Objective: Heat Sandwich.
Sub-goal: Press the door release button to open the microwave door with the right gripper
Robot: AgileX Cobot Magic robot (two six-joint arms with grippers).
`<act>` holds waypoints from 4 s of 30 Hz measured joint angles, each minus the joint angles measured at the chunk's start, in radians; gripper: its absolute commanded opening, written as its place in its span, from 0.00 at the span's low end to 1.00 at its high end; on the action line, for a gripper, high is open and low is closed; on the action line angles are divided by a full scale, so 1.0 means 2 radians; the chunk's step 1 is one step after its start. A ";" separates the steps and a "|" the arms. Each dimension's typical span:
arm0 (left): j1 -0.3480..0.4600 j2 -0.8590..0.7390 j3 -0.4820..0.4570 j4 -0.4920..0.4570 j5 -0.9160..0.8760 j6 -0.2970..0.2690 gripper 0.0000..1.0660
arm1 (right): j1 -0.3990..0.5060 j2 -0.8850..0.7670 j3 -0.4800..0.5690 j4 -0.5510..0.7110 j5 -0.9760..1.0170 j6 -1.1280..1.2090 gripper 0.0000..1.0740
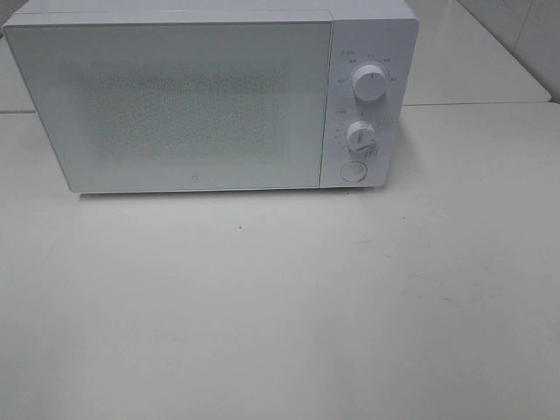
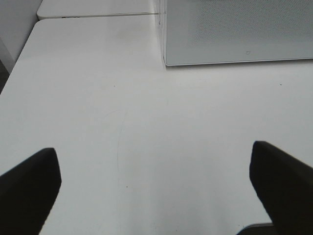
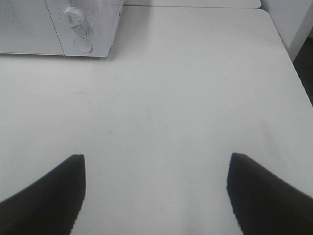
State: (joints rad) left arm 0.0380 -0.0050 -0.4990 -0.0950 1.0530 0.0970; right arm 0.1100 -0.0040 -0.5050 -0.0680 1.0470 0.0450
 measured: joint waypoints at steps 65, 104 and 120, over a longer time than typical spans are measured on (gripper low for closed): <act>0.000 0.000 0.000 0.000 0.000 0.000 0.95 | 0.000 0.395 -0.028 0.003 -0.419 0.000 0.71; 0.000 0.000 0.000 0.000 0.000 0.000 0.95 | 0.039 0.661 0.075 0.132 -0.830 -0.076 0.71; 0.000 0.000 0.000 0.000 0.000 0.000 0.95 | 0.209 0.766 0.091 0.306 -0.999 -0.142 0.71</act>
State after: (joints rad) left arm 0.0380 -0.0050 -0.4990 -0.0950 1.0530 0.0970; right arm 0.5270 1.5280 -0.3220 0.5450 -0.9510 -0.2390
